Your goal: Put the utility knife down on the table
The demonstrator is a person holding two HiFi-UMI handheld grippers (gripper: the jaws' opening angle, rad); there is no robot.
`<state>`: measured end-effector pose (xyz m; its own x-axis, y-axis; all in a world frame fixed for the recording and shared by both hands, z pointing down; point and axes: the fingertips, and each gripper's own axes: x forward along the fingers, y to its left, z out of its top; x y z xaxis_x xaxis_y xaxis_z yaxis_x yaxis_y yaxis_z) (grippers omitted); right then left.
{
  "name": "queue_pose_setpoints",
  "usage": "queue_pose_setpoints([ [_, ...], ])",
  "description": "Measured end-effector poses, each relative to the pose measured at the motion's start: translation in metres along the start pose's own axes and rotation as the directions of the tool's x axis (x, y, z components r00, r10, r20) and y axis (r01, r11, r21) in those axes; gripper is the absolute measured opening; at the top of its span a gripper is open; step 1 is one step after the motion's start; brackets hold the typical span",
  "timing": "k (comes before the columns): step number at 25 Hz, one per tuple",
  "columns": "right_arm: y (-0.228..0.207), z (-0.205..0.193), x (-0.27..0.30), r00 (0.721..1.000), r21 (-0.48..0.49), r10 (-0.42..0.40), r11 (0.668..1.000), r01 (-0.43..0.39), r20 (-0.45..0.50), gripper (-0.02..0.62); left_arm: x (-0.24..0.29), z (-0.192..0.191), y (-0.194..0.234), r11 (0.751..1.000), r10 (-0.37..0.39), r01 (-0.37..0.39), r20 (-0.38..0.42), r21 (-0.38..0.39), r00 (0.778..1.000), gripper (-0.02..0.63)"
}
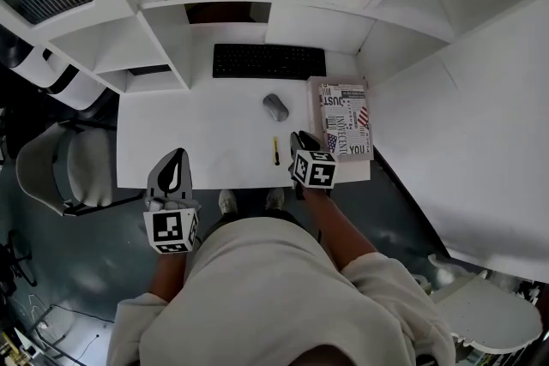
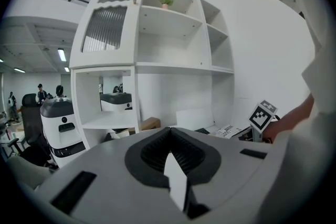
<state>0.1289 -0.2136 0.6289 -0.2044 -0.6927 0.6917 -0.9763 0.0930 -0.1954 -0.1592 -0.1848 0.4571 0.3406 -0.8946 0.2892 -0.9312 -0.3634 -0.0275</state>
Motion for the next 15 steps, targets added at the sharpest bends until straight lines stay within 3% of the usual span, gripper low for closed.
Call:
queue_pose_setpoints([
  [6, 0.002, 0.051, -0.060, 0.979, -0.073, 0.013, 0.997, 0.002, 0.203, 0.074, 0.003, 0.010, -0.014, 1.000, -0.029, 0.028, 0.028, 0.011, 0.999, 0.002],
  [15, 0.004, 0.109, -0.150, 0.888, -0.172, 0.048, 0.984, 0.036, 0.457, 0.049, 0.002, 0.028, -0.039, 0.999, -0.048, 0.046, 0.069, 0.025, 0.996, 0.002],
])
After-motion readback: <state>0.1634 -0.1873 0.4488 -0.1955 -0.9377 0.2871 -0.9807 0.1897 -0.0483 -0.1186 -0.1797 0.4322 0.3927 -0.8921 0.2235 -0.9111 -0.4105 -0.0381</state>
